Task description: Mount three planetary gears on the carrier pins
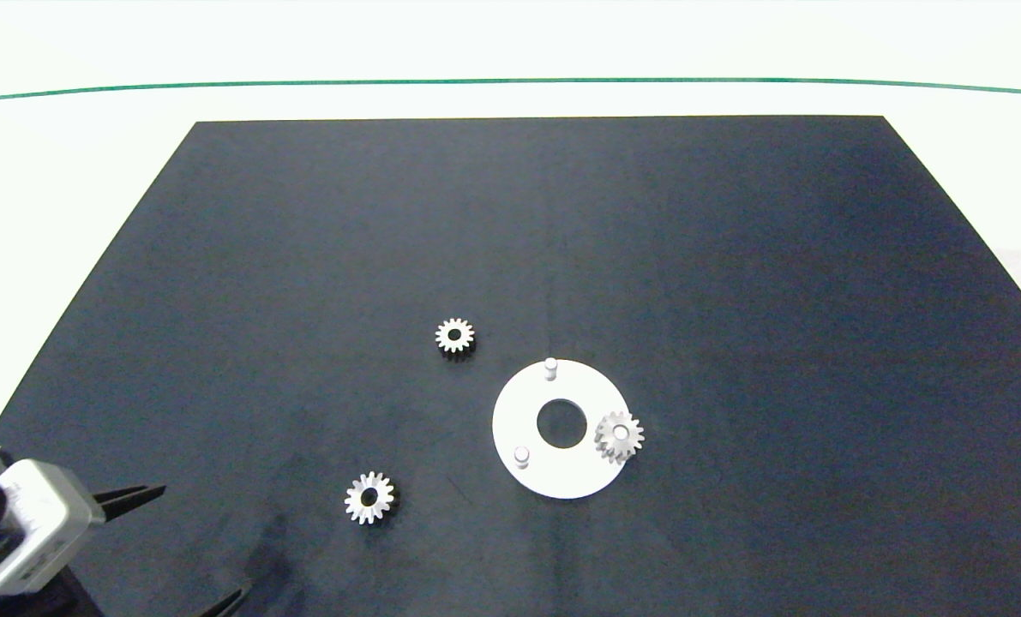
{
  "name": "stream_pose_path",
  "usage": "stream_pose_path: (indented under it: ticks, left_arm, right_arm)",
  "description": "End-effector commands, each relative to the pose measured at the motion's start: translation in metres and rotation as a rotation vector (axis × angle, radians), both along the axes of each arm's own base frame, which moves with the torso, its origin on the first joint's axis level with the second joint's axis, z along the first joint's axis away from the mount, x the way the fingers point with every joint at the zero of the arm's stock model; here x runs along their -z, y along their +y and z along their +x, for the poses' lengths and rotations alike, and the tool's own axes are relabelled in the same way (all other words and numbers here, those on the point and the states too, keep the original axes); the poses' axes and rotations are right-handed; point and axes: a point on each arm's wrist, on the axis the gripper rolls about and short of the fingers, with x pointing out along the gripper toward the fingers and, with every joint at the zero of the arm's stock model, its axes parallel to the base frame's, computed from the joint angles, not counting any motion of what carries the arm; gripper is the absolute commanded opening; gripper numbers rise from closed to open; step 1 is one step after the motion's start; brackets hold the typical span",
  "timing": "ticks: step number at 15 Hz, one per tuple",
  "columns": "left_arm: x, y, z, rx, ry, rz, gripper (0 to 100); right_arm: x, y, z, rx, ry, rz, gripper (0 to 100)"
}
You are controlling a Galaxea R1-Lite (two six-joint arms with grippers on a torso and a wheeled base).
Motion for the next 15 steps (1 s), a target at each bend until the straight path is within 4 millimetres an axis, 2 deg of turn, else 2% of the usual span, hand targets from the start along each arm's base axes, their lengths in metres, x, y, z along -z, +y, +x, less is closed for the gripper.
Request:
stream_pose_path:
  ticks: [1, 3, 9, 11, 15]
  left_arm:
    - [0.009, -0.012, 0.016, 0.049, 0.080, 0.031, 100]
    - [0.013, -0.015, 0.023, 0.035, 0.112, 0.010, 100]
    - [0.021, -0.037, 0.033, 0.135, 0.145, 0.007, 100]
    - [0.021, -0.049, 0.036, 0.177, 0.130, 0.003, 100]
    - [0.025, -0.071, 0.055, 0.146, 0.055, 0.019, 100]
  right_arm:
    - [-0.004, 0.004, 0.019, -0.009, 0.043, -0.008, 100]
    - [-0.009, 0.006, 0.027, -0.015, 0.064, -0.001, 100]
    - [-0.009, 0.007, 0.034, -0.019, 0.097, -0.008, 100]
    - [-0.011, 0.008, 0.037, -0.019, 0.094, -0.007, 100]
    - [-0.011, 0.008, 0.036, -0.016, 0.092, -0.008, 100]
